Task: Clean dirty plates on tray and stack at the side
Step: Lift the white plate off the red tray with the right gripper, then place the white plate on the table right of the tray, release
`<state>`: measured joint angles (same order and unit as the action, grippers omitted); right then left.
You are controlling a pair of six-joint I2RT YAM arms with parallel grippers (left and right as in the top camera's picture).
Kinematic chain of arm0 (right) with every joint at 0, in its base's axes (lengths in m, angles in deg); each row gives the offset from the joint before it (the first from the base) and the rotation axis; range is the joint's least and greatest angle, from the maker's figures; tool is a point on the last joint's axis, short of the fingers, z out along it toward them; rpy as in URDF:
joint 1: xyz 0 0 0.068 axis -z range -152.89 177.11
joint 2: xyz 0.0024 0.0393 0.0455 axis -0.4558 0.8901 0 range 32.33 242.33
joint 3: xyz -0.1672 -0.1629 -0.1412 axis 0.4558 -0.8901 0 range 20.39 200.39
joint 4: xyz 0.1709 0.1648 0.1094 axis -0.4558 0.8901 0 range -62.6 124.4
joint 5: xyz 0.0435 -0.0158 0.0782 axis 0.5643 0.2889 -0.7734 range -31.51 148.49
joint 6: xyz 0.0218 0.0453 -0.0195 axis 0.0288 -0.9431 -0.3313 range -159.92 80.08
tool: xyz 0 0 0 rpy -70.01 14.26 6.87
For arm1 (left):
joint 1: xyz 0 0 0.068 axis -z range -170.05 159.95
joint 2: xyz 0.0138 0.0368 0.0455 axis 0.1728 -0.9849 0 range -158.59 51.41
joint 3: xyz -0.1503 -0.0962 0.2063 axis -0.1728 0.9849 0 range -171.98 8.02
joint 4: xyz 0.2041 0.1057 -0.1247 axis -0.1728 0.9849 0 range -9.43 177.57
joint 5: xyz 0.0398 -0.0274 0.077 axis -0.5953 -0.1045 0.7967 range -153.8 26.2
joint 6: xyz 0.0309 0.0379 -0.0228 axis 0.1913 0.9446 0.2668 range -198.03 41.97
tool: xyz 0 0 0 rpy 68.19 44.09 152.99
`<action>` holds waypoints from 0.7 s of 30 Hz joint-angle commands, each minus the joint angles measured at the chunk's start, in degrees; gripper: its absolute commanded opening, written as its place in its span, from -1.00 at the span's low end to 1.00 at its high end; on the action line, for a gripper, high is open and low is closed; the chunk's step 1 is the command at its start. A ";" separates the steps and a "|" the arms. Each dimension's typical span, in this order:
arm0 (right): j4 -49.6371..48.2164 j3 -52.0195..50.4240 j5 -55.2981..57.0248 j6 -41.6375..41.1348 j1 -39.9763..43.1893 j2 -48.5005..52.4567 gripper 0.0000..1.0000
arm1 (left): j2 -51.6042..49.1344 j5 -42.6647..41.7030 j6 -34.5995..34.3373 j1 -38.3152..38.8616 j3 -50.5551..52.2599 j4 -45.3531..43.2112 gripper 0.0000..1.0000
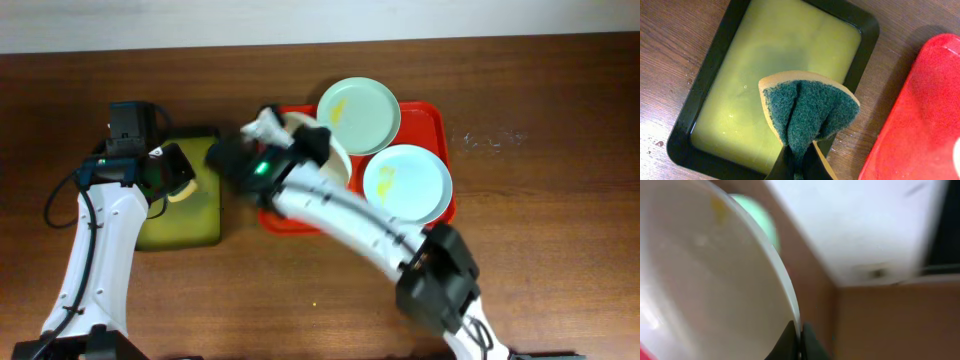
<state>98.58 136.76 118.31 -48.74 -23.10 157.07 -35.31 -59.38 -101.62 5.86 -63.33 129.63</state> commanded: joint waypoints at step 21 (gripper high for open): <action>2.97 -3.56 -96.26 0.92 67.23 -1.51 -0.92 | -0.17 -0.59 -0.55 -0.20 0.02 -0.33 -1.00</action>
<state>101.53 134.16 23.88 -48.28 39.28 157.07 -35.31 -59.38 -101.62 5.86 -63.33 129.43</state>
